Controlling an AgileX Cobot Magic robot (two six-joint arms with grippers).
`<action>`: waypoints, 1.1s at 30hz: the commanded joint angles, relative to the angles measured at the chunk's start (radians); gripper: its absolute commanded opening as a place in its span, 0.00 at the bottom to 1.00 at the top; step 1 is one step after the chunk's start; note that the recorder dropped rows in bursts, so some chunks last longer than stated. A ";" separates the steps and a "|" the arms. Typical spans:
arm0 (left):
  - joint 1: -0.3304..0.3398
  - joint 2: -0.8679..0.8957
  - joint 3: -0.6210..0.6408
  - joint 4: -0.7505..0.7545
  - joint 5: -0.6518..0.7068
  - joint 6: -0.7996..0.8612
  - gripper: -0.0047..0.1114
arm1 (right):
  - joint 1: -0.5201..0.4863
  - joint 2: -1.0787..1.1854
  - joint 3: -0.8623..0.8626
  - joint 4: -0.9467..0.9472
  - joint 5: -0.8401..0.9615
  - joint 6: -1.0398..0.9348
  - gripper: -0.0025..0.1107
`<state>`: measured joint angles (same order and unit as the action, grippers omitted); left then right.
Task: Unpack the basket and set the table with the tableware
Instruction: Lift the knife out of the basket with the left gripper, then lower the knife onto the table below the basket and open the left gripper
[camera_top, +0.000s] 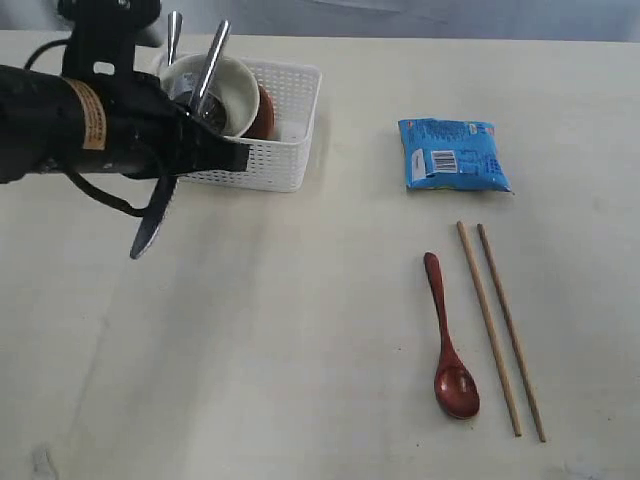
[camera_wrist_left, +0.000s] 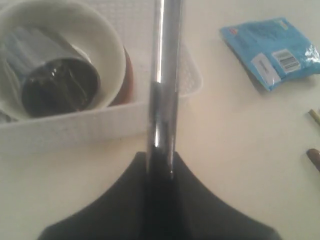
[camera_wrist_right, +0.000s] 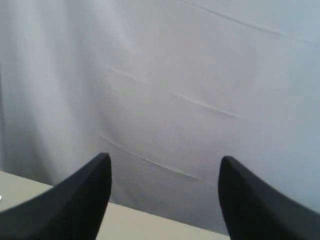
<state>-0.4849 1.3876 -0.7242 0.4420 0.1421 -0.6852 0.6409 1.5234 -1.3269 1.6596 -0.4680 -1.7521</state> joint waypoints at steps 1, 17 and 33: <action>-0.027 0.071 -0.004 -0.008 0.077 -0.136 0.04 | -0.096 -0.012 0.050 0.077 -0.023 0.007 0.54; -0.178 0.289 0.001 0.016 0.202 -0.488 0.04 | -0.160 -0.012 0.248 0.085 -0.153 -0.022 0.54; -0.178 0.443 -0.050 0.123 0.131 -0.569 0.07 | -0.160 -0.012 0.248 0.085 -0.153 -0.017 0.54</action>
<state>-0.6587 1.7971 -0.7714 0.5534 0.2564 -1.2446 0.4865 1.5176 -1.0811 1.7438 -0.6181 -1.7654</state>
